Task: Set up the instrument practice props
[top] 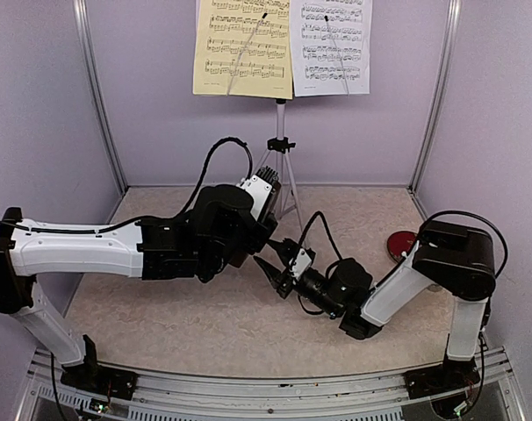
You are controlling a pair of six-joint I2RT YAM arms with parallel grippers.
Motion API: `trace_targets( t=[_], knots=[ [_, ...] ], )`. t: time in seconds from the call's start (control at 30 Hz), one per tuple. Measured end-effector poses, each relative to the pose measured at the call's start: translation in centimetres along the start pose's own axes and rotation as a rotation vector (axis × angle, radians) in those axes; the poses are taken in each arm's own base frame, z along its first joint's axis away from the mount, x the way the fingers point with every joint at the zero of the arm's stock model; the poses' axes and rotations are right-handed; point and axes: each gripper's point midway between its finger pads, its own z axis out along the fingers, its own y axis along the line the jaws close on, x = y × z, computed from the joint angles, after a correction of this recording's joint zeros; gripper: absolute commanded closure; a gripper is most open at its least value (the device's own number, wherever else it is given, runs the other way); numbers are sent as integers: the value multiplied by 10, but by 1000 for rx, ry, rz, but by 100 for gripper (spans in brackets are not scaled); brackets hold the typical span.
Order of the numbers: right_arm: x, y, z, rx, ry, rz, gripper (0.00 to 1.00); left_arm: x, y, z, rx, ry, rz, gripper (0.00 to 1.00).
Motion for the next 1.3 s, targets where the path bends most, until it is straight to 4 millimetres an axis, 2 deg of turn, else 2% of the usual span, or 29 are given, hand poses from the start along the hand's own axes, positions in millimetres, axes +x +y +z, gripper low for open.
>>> trace_targets(
  t=[0.27, 0.43, 1.07, 1.3],
  knots=[
    [-2, -8, 11, 62, -2, -53, 60, -2, 0, -3, 15, -5, -19, 78],
    [1, -7, 14, 79, 11, -81, 67, -7, 5, -7, 15, -19, -37, 78],
    [2, -15, 10, 166, 38, -153, 87, -6, 0, -8, 52, -25, -46, 78],
    [1, -11, 11, 144, 31, -152, 100, -5, 2, -10, 56, -32, -55, 78]
  ],
)
